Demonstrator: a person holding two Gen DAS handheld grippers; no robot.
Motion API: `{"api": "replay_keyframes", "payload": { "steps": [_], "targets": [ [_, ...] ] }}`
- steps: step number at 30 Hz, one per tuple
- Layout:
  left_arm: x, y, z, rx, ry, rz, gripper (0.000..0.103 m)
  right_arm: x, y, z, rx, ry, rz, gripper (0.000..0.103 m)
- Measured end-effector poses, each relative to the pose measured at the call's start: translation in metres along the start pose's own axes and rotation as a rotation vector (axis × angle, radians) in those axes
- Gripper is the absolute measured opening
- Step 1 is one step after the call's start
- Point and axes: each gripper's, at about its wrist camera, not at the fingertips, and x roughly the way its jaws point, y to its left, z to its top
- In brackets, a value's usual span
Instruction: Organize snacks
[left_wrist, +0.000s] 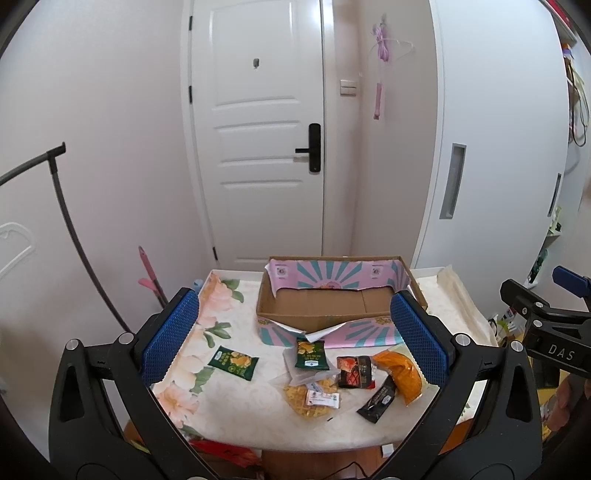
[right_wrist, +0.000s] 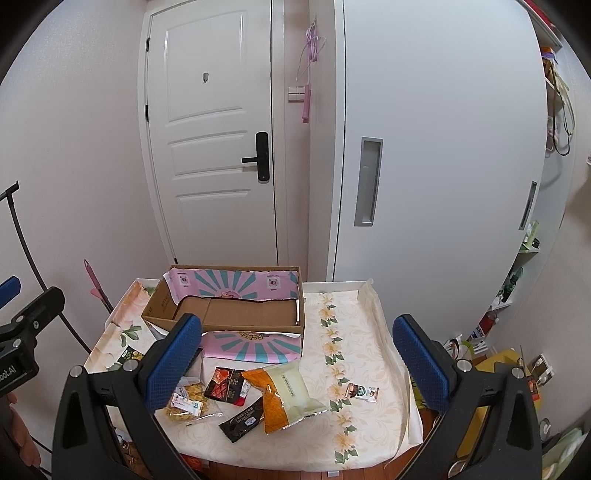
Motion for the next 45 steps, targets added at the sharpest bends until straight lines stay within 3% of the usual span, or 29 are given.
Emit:
{"api": "replay_keyframes", "payload": {
  "steps": [45],
  "targets": [
    [0.0048,-0.0047,0.0013,-0.004,0.012,-0.010,0.103,0.0026,0.0027,-0.0040,0.003,0.004,0.005,0.103]
  ]
}}
